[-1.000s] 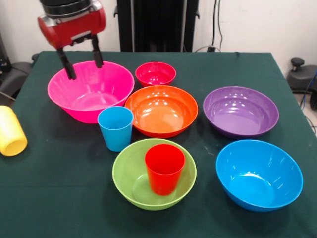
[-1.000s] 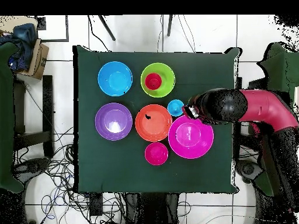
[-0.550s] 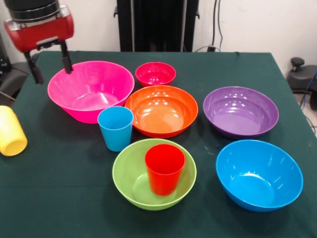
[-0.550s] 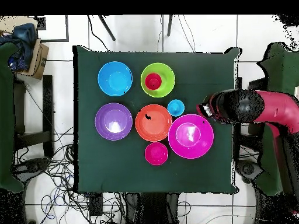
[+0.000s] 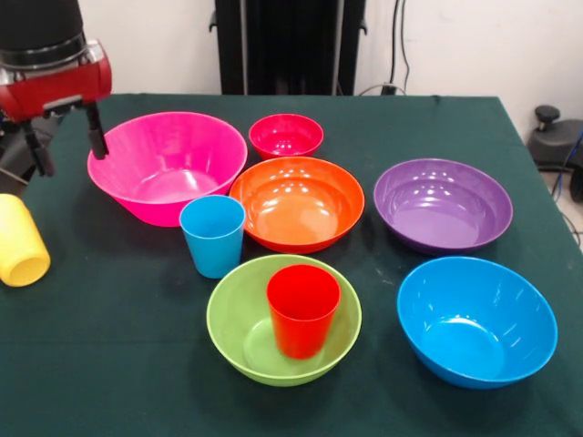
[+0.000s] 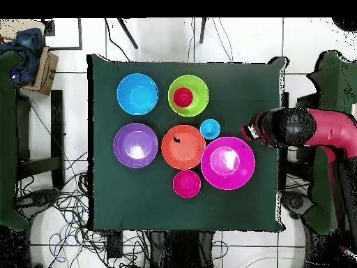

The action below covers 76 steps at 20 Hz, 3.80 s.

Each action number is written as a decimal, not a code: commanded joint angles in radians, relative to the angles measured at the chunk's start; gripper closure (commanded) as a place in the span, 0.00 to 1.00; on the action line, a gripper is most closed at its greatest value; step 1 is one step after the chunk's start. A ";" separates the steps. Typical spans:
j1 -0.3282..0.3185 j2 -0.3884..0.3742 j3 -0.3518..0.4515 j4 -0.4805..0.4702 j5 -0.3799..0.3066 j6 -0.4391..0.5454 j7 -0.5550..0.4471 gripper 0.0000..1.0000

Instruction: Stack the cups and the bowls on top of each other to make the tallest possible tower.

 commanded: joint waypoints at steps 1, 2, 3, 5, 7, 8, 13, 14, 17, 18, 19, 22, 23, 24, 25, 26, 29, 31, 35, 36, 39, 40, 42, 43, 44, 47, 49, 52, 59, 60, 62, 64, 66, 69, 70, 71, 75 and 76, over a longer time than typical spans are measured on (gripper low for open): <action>0.046 0.133 -0.037 -0.057 -0.161 -0.057 -0.323 0.00; 0.049 0.143 -0.039 -0.062 -0.170 -0.063 -0.316 0.00; 0.051 0.153 -0.041 -0.068 -0.180 -0.069 -0.308 0.00; 0.056 0.167 -0.043 -0.077 -0.196 -0.077 -0.296 0.00; 0.062 0.180 -0.047 -0.085 -0.211 -0.084 -0.284 0.00; 0.068 0.187 -0.049 -0.091 -0.219 -0.086 -0.276 0.00; 0.073 0.201 -0.048 -0.100 -0.236 -0.086 -0.262 0.00; 0.075 0.209 -0.050 -0.104 -0.242 -0.087 -0.260 0.00; 0.075 0.218 -0.050 -0.108 -0.251 -0.090 -0.256 0.00; 0.076 0.221 -0.050 -0.110 -0.255 -0.090 -0.254 0.00; 0.077 0.224 -0.050 -0.111 -0.258 -0.091 -0.252 0.00; 0.072 0.218 -0.044 -0.105 -0.251 -0.084 -0.255 0.00; 0.069 0.212 -0.040 -0.100 -0.244 -0.079 -0.257 0.00; 0.061 0.198 -0.028 -0.087 -0.224 -0.066 -0.265 0.00; 0.056 0.186 -0.021 -0.078 -0.210 -0.054 -0.270 0.00; 0.047 0.165 -0.009 -0.061 -0.186 -0.035 -0.279 0.00; 0.029 0.126 0.015 -0.028 -0.140 -0.003 -0.292 0.00; 0.024 0.108 0.023 -0.009 -0.121 0.003 -0.291 0.00; 0.029 0.080 0.030 0.018 -0.092 0.010 -0.273 0.00; 0.033 0.078 0.027 0.021 -0.091 0.006 -0.266 0.00; 0.040 0.072 0.021 0.030 -0.090 -0.002 -0.256 0.00; 0.042 0.071 0.019 0.034 -0.090 -0.004 -0.254 0.00; 0.048 0.074 0.012 0.037 -0.096 -0.014 -0.247 0.00; 0.051 0.076 0.008 0.036 -0.098 -0.018 -0.244 0.00; 0.055 0.080 0.004 0.036 -0.103 -0.023 -0.241 0.00; 0.062 0.082 -0.003 0.041 -0.110 -0.033 -0.232 0.00; 0.066 0.081 -0.006 0.049 -0.115 -0.041 -0.223 0.00; 0.076 0.083 -0.015 0.059 -0.130 -0.057 -0.205 0.00; 0.091 0.093 -0.032 0.063 -0.156 -0.079 -0.184 0.00; 0.092 0.094 -0.033 0.062 -0.158 -0.080 -0.184 0.00; 0.091 0.096 -0.035 0.062 -0.160 -0.084 -0.187 0.00; 0.092 0.097 -0.037 0.064 -0.163 -0.086 -0.188 0.00; 0.094 0.103 -0.041 0.062 -0.168 -0.091 -0.188 0.00; 0.095 0.113 -0.046 0.059 -0.178 -0.100 -0.189 0.00; 0.095 0.116 -0.049 0.058 -0.183 -0.104 -0.189 0.00; 0.095 0.119 -0.051 0.057 -0.187 -0.106 -0.190 0.00; 0.097 0.127 -0.057 0.049 -0.199 -0.111 -0.188 0.00; 0.097 0.129 -0.057 0.048 -0.203 -0.111 -0.187 0.00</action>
